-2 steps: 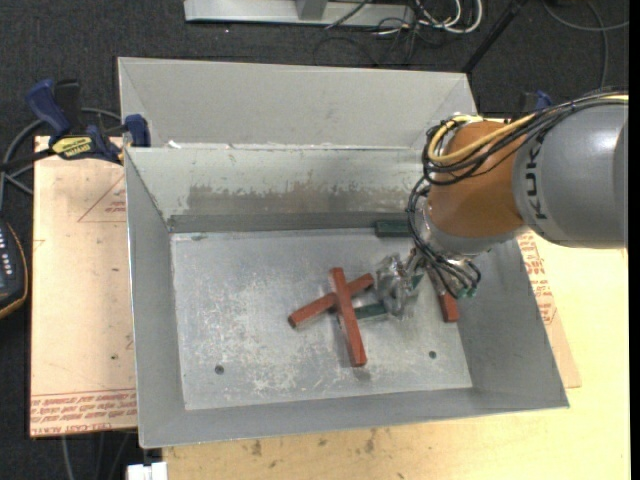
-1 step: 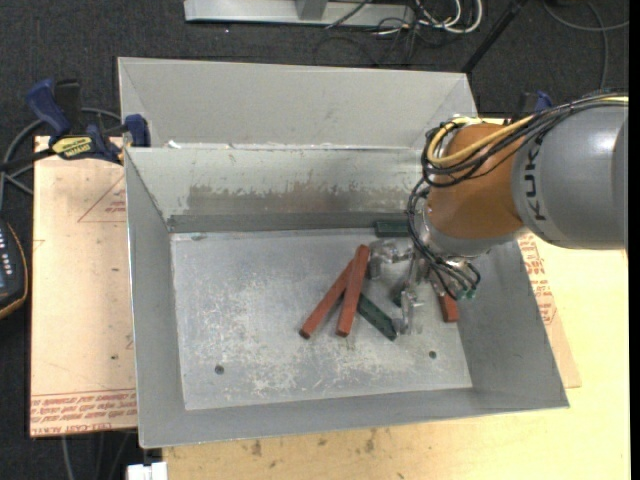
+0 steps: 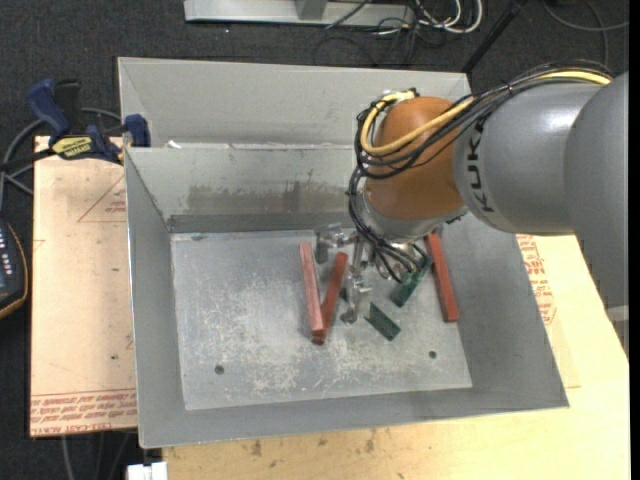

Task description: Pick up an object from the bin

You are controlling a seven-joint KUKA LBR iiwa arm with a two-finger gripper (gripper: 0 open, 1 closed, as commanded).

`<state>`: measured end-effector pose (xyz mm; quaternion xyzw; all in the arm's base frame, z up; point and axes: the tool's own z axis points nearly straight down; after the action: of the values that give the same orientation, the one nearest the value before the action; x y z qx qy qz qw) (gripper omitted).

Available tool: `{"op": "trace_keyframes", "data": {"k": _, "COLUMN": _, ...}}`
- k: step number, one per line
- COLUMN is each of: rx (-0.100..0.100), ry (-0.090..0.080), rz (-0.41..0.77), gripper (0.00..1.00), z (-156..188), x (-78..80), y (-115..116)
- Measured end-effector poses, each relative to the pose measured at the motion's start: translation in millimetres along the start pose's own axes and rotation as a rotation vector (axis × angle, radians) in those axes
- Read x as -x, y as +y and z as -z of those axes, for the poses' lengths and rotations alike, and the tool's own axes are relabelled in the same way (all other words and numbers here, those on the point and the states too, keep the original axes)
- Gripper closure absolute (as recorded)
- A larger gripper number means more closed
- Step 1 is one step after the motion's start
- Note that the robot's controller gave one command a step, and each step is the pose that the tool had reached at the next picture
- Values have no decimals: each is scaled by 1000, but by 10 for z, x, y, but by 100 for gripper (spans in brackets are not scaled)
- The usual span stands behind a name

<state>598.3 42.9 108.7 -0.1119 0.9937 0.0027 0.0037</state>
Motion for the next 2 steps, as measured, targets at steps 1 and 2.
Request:
{"op": "trace_keyframes", "data": {"k": 1, "rx": -4, "ry": -2, "rz": 544, "gripper": 0, "z": -363, "x": -66, "y": 149}}
{"op": "trace_keyframes", "data": {"k": 2, "rx": -4, "ry": 2, "rz": 544, "gripper": 100, "z": -359, "x": -72, "y": 141}}
